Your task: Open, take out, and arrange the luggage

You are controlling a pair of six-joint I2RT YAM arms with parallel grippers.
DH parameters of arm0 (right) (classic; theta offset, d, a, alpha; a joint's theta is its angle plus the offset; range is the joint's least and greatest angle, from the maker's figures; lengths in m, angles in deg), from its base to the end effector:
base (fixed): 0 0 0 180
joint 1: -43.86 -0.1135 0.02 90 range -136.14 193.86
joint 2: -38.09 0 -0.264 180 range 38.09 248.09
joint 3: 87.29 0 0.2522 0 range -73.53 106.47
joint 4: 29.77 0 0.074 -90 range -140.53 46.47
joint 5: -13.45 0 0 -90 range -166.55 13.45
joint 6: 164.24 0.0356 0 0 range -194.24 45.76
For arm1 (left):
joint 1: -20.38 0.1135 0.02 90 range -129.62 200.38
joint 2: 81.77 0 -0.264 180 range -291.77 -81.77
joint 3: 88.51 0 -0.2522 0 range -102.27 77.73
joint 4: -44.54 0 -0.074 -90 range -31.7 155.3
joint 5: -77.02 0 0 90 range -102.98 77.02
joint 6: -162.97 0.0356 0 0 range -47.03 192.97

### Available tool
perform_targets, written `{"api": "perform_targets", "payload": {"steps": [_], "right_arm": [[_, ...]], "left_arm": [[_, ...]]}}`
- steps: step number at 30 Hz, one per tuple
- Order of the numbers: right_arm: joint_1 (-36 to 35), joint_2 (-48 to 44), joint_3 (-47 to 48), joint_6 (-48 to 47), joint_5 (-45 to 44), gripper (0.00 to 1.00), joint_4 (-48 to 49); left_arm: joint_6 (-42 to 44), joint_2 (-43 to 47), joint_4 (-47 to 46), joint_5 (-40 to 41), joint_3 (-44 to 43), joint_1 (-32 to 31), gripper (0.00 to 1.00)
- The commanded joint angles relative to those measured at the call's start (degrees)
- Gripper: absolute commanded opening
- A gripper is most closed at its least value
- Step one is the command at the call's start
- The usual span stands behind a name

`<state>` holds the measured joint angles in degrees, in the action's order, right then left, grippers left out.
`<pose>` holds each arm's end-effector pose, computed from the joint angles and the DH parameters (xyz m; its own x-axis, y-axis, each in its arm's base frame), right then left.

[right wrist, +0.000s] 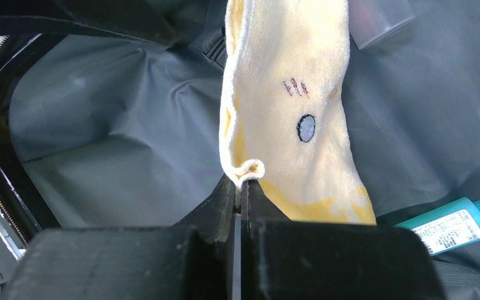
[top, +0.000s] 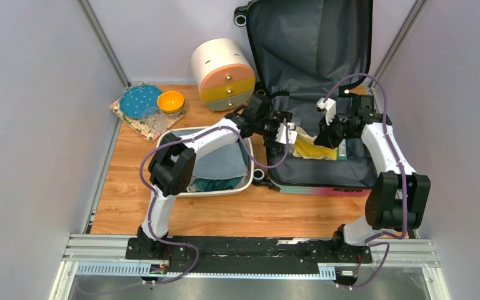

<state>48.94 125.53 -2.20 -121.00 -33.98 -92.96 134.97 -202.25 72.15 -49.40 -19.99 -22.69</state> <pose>0.3026 -0.0027 0.2757 -0.4654 -0.4972 -0.7322 -0.8070 0.5782 0.1202 0.3402 -0.3469 0.2403 0.5881 0.4229 -0.6895 0.8061 -0.2364 0.5425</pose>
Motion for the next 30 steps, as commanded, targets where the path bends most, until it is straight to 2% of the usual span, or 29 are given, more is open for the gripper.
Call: {"api": "perform_targets", "payload": {"steps": [1,6,8,9,10,11,14,15,16,18,22,24,28,30], "right_arm": [[0.3,-2.2,1.7,-0.3,2.1,0.00,1.0],[0.5,-3.3,2.2,-1.0,2.8,0.00,-0.2],[0.8,-4.3,2.8,-0.9,2.8,0.00,-0.4],[1.0,-4.6,3.0,-0.9,2.5,0.00,-0.3],[1.6,-5.5,3.9,-0.8,2.4,0.00,-0.3],[2.0,-6.0,4.5,-0.1,2.4,0.00,-0.2],[3.7,-7.7,7.2,3.3,1.8,0.00,1.3],[4.0,-8.2,7.9,4.6,0.9,0.00,2.0],[4.2,-9.4,8.4,5.7,0.2,0.00,4.3],[4.2,-10.9,8.9,9.7,-1.5,0.00,7.8],[3.8,-15.3,8.6,17.6,-2.1,0.00,21.8],[2.7,-15.7,11.0,20.2,-2.5,0.00,24.2],[-2.9,-14.5,15.1,22.3,-3.5,0.00,26.5],[-4.8,-14.0,16.2,22.6,-4.9,0.00,26.5]], "left_arm": [[-2.0,-4.0,-1.2,7.7,-2.3,-1.0,0.91],[-2.1,-7.6,-4.8,13.4,-5.3,-0.9,0.91],[-1.6,-10.1,-3.1,15.5,-8.7,-1.0,0.82],[-1.6,-10.7,-2.0,15.7,-9.9,-0.9,0.75],[-2.1,-11.1,-0.5,15.3,-11.2,-1.0,0.59],[-3.1,-10.2,1.1,13.7,-12.1,-1.0,0.53],[-7.8,-4.4,0.9,7.7,-9.3,-1.1,0.16],[-9.9,-2.5,-0.4,7.6,-7.9,-1.3,0.00],[-14.4,-0.8,-2.1,7.3,-6.0,-1.7,0.00],[-17.6,3.1,-0.7,6.5,-6.1,-2.4,0.00],[-27.2,8.9,8.4,7.4,-9.2,-4.6,0.00],[-31.5,12.2,11.5,7.2,-10.0,-5.9,0.00],[-47.4,17.7,16.9,8.1,-9.3,-6.0,0.00],[-51.4,21.2,18.3,9.4,-7.9,-6.0,0.00]]}}
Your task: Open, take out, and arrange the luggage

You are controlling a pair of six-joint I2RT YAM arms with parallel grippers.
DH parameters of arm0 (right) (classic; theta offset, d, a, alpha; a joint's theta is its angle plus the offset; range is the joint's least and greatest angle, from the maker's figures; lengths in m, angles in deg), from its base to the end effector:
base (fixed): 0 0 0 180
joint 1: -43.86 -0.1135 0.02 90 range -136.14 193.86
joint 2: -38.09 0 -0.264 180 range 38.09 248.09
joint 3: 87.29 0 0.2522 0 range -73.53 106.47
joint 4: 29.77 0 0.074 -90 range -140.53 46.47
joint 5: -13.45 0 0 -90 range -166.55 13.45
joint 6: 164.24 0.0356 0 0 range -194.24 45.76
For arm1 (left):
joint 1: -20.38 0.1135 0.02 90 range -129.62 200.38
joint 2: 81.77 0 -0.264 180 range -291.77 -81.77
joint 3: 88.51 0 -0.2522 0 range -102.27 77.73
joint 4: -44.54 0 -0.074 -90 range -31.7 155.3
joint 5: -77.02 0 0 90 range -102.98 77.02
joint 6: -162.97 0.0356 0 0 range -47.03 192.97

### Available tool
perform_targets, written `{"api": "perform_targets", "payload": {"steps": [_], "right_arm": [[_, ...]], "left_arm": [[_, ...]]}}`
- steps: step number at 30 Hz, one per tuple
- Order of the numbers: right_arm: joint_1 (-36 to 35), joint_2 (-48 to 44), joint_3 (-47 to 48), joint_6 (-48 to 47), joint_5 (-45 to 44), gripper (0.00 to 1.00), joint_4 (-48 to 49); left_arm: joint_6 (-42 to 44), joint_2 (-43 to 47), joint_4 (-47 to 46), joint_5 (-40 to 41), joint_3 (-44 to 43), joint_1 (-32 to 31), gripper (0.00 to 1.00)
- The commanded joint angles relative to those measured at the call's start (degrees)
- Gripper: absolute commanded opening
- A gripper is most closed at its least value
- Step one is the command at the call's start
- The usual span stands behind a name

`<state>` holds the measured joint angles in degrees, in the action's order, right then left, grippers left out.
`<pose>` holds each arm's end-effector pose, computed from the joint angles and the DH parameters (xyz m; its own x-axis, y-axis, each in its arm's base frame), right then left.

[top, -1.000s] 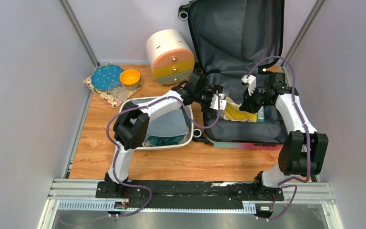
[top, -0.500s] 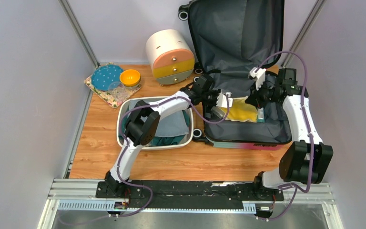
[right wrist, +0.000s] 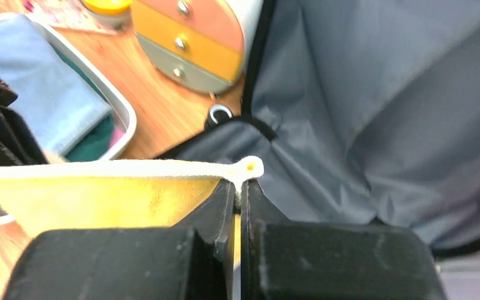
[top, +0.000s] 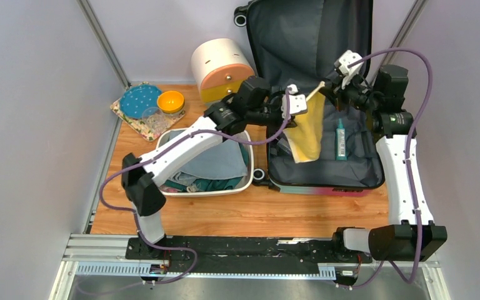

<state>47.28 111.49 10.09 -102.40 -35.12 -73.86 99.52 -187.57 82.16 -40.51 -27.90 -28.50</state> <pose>0.2705 0.0074 0.4344 -0.0310 -0.3526 -0.9353 -0.6694 0.7022 -0.2426 0.2727 -0.3373 0.3838 0.1831 0.3929 -0.9011 0.9656 0.1001 0.2399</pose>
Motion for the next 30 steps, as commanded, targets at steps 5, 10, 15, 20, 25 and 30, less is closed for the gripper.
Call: {"api": "perform_targets", "payload": {"steps": [5,10,15,20,25,30], "right_arm": [[-16.0,2.6,5.4,3.3,-9.0,0.00,7.7],[-27.5,7.2,4.9,1.5,-17.9,0.00,9.0],[-32.7,14.5,7.7,2.9,-23.0,0.00,10.1],[-39.6,21.6,12.9,2.2,-24.3,0.00,9.6],[-45.9,29.3,17.7,0.5,-28.2,0.00,11.9],[-49.1,36.7,23.3,1.7,-31.7,0.00,14.9]], "left_arm": [[-29.9,20.2,6.0,4.2,16.5,0.7,0.00],[-37.3,30.8,4.4,3.7,34.6,6.8,0.00],[-46.7,38.8,5.0,3.1,47.6,16.3,0.00],[-48.4,44.7,3.3,2.0,57.5,23.4,0.00],[-47.6,50.2,3.8,5.8,61.2,25.9,0.00],[-46.3,53.8,7.9,12.1,63.4,29.7,0.00]]}}
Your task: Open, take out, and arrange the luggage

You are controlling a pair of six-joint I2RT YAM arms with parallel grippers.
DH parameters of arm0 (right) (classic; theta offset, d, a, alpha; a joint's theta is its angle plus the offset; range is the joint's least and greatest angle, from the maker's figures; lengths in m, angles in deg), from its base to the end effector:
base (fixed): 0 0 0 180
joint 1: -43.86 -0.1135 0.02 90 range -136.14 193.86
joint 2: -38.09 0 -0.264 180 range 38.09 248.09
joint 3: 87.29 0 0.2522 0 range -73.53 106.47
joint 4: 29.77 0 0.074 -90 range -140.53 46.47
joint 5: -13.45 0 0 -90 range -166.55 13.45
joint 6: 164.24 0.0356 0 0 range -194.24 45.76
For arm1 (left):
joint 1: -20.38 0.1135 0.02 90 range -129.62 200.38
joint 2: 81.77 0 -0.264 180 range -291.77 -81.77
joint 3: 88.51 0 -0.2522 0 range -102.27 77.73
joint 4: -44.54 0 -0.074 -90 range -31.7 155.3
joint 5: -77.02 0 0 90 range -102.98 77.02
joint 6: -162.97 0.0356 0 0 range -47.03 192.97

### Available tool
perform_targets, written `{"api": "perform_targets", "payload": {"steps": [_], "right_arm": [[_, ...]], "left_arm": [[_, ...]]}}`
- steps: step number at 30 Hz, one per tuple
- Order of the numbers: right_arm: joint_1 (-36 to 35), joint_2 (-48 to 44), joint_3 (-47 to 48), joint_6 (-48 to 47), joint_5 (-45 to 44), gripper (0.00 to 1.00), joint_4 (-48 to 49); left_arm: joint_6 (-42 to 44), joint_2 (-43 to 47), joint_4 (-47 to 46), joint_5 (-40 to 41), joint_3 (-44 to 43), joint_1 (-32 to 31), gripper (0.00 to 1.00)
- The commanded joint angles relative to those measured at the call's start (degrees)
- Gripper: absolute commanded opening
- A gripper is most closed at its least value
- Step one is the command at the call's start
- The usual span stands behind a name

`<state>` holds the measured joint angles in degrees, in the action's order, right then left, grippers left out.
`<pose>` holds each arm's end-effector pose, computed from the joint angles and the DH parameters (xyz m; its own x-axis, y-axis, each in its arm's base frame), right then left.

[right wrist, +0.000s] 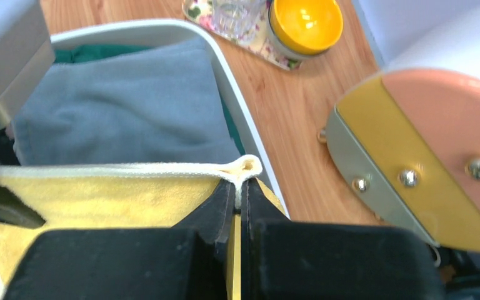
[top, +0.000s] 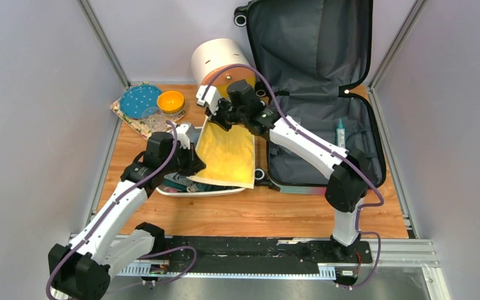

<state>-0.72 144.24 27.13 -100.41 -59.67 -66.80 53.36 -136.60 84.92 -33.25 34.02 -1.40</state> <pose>0.3045 0.3146 0.3514 0.0686 -0.5249 -0.8484 -0.9167 0.3024 -0.2612 0.1856 -0.0874 0.2752 -0.7376 -0.0443 -0.6738 0.3768 0.8010 -0.4652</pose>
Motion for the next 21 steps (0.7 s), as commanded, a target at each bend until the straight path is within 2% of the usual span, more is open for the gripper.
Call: {"api": "perform_targets", "payload": {"steps": [1,5,10,11,13,14,16,17,19,21], "right_arm": [[-1.7,5.0,7.2,0.0,-7.4,0.00,8.0],[-3.0,9.2,11.4,2.5,-7.7,0.00,8.3],[-4.4,12.6,11.4,4.8,-7.4,0.00,9.2],[-4.6,12.9,11.3,5.1,-7.7,0.03,9.4],[-4.8,13.6,11.5,6.1,-8.8,0.12,9.7],[-4.9,13.5,11.7,6.5,-10.4,0.24,9.8],[-4.7,12.9,12.7,7.4,-13.2,0.39,9.6],[-4.6,11.8,13.2,7.5,-14.8,0.56,9.1],[-3.6,10.1,14.1,8.5,-15.2,0.66,7.5],[-2.3,7.3,14.6,8.9,-13.6,0.70,4.4]], "left_arm": [[-0.1,3.8,5.6,5.2,1.9,4.9,0.00],[0.5,4.8,7.7,6.0,2.9,8.9,0.00],[0.5,3.9,10.5,7.9,3.8,12.1,0.00],[0.3,3.8,10.6,8.1,4.0,13.0,0.10],[0.1,3.7,10.6,8.1,4.1,13.9,0.20],[-0.5,3.8,10.7,8.2,3.9,14.5,0.36],[-0.5,3.6,11.1,7.2,2.8,15.1,0.51],[-0.2,3.4,11.4,6.7,2.1,15.2,0.64],[0.7,2.5,13.2,5.8,-0.7,15.7,0.73],[2.3,1.7,15.6,4.5,-4.0,16.7,0.80]]}}
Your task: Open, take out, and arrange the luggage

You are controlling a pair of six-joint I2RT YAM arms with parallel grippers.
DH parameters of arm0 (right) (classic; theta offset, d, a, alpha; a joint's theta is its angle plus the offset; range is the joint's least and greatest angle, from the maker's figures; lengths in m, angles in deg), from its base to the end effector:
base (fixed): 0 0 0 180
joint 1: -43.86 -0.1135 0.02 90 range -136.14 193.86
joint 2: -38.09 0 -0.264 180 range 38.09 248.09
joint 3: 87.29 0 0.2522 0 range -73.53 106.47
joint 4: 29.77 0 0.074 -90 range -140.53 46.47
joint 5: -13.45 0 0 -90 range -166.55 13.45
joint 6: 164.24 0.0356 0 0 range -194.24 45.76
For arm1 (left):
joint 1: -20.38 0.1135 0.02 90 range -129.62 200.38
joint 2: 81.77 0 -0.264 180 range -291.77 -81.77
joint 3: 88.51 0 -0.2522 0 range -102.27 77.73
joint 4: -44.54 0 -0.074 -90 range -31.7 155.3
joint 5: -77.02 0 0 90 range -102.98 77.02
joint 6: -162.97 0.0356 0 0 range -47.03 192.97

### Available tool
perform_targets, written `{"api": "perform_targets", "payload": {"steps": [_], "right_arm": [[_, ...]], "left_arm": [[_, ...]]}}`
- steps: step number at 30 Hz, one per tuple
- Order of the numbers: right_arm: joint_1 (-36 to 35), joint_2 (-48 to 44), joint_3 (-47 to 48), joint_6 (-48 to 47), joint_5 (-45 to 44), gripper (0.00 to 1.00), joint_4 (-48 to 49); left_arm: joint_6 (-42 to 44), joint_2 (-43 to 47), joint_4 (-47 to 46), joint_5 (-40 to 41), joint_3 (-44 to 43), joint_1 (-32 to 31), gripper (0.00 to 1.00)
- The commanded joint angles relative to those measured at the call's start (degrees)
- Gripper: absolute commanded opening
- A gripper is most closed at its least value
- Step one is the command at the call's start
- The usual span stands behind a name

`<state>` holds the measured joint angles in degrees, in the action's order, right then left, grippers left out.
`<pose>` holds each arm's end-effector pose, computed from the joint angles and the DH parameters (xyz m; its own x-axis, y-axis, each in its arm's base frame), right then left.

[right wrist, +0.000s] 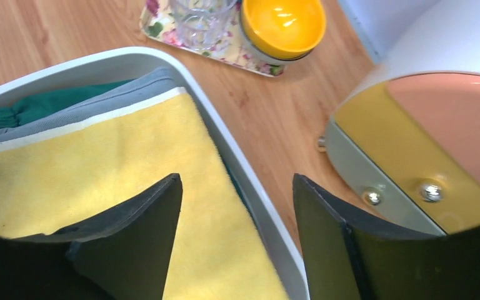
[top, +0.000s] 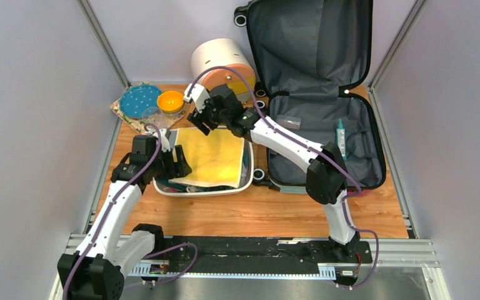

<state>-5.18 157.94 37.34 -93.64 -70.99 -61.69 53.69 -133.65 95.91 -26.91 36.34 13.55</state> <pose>0.3252 0.3799 0.3136 -0.0136 -0.5200 -0.8540 -0.8616 0.4396 -0.2539 0.1790 -0.0301 0.2548 -0.7884 -0.2283 -0.5712 0.0156 0.9208 -0.3896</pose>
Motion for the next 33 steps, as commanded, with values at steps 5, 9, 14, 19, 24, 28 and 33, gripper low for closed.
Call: {"api": "perform_targets", "payload": {"steps": [5,9,14,19,24,28,33], "right_arm": [[5.5,-15.4,1.8,3.2,-1.4,0.73,-7.2],[11.7,-24.3,-5.3,3.8,2.1,0.73,-13.0],[19.9,-34.4,-10.7,4.8,8.7,0.75,-22.4],[28.1,-42.1,-18.3,5.0,13.3,0.75,-26.6],[31.8,-48.6,-24.9,3.9,15.4,0.75,-29.9],[32.8,-50.9,-26.9,2.2,13.7,0.75,-34.0],[36.5,-52.8,-27.8,1.2,12.6,0.76,-37.2]], "left_arm": [[6.9,-2.4,9.1,-1.8,-13.5,3.5,0.83],[15.9,-3.7,14.0,-4.2,-22.1,3.8,0.84],[41.0,-10.3,25.6,-17.9,-34.5,3.7,0.85],[45.7,-21.8,29.1,-21.0,-43.3,1.1,0.85],[49.1,-31.3,23.8,-14.5,-44.7,-9.1,0.86],[52.4,-38.4,19.5,-10.4,-42.8,-13.2,0.86],[57.9,-44.0,15.2,-6.7,-35.5,-13.7,0.87]]}}
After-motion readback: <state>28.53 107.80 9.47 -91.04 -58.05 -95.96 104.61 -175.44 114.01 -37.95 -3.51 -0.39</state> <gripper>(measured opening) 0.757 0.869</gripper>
